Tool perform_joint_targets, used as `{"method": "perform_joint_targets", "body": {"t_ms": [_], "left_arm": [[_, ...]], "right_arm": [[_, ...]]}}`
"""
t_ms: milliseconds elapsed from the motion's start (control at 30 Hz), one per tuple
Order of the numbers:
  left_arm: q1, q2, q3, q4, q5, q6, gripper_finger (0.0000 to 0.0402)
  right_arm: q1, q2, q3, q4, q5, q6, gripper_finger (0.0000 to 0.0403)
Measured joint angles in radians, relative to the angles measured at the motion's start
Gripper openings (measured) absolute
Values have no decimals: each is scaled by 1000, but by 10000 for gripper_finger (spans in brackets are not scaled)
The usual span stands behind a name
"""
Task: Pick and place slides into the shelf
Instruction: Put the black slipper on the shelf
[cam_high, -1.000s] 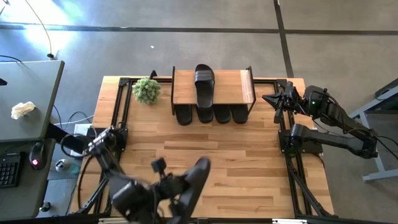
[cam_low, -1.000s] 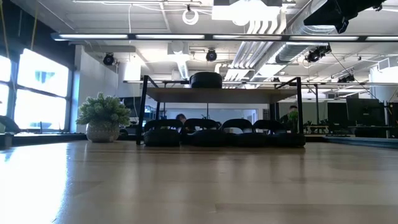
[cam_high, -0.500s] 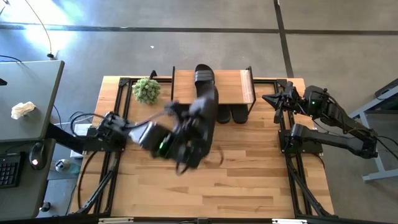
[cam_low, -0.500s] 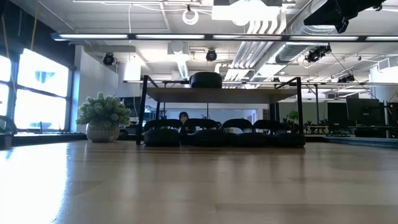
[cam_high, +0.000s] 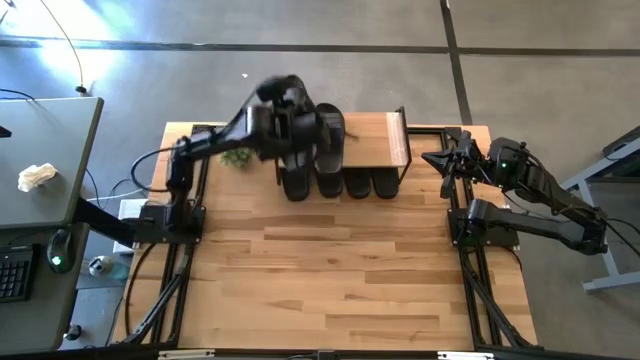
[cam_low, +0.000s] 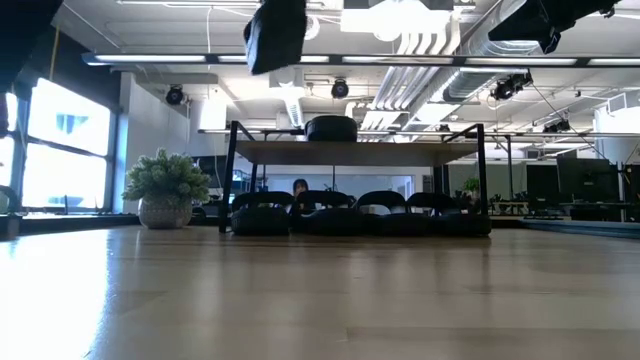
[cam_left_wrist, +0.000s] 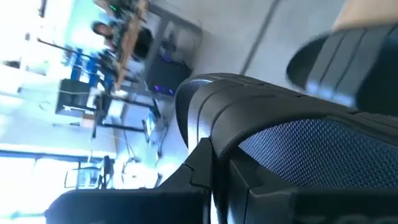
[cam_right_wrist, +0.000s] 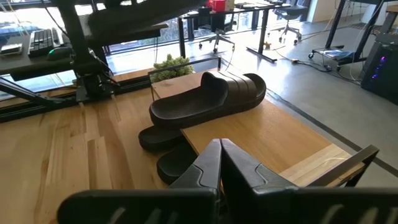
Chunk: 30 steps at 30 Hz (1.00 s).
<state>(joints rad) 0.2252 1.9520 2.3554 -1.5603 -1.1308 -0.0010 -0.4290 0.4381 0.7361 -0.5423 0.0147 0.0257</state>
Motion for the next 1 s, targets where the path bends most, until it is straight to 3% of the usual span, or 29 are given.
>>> {"method": "perform_joint_targets", "body": {"t_ms": [200,333,500,700,800,1000], "left_arm": [[168,-3,0,211,239,346,1],[237,-3,0,333,252,461,1],[289,-4,-44,393,371,554,0],[336,-3,-188,451,398,573,0],[333,-1,-271,510,307,598,0],[325,-2,-405,615,298,639,0]], "right_arm": [[0,0,0,0,0,0,0],[0,0,0,0,0,0,0],[0,0,0,0,0,0,0],[0,0,0,0,0,0,0],[0,0,0,0,0,0,0],[0,0,0,0,0,0,0]]}}
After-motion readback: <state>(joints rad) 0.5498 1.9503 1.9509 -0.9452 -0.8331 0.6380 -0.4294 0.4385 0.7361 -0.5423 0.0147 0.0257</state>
